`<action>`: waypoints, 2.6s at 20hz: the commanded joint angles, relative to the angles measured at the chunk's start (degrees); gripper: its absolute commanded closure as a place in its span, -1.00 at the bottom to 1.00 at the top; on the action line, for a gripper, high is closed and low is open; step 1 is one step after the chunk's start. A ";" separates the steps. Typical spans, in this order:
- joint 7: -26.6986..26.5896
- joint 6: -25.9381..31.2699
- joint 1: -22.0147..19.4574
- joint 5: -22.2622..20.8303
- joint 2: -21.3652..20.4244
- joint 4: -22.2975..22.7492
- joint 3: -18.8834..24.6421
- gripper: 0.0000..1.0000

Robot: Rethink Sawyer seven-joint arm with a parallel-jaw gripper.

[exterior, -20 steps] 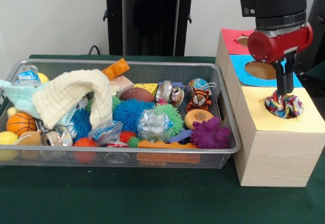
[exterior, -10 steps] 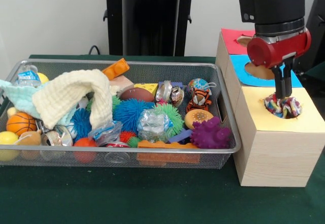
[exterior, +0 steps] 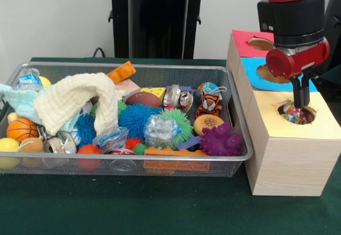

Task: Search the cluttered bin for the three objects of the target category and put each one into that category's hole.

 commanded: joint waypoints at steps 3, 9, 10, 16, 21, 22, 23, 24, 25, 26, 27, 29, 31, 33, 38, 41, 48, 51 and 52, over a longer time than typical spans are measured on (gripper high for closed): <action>12.10 -1.60 0.08 -2.70 3.20 0.31 0.02 1.00; 11.99 -1.42 1.39 -2.93 2.85 -0.85 -2.33 1.00; 12.00 -1.64 1.46 -3.05 2.64 -0.72 -2.64 1.00; 11.79 -4.44 4.02 -3.97 3.18 -2.68 -7.88 1.00; 11.38 -5.66 4.41 -3.96 2.84 -3.44 -9.48 1.00; 11.40 -5.52 4.63 -3.93 2.77 -3.58 -9.86 1.00; 11.40 -5.50 4.68 -3.93 2.77 -3.71 -10.04 1.00; 11.54 -5.75 5.21 -3.91 2.87 -3.96 -10.74 1.00; 11.58 -5.90 5.39 -3.92 2.93 -4.13 -11.09 1.00; 11.67 -6.11 6.03 -3.85 3.10 -4.63 -12.04 1.00; 11.70 -6.24 6.29 -3.87 3.18 -4.84 -12.48 1.00; 11.95 -6.91 6.95 -3.85 3.35 -5.32 -13.55 1.00; 12.14 -6.72 7.30 -3.69 3.62 -5.76 -14.15 1.00; 12.68 -6.22 6.83 -3.43 3.54 -5.21 -13.09 1.00; 12.77 -4.26 3.72 -3.08 1.24 -3.43 -8.06 1.00; 12.13 -3.00 1.59 -3.25 -0.55 -2.31 -6.01 1.00; 10.73 0.44 -3.98 -3.14 -4.78 0.90 -0.09 1.00; 10.37 1.86 -5.02 -3.23 -5.81 1.00 0.30 1.00; 10.54 1.90 -4.94 -3.40 -5.98 1.13 -0.20 1.00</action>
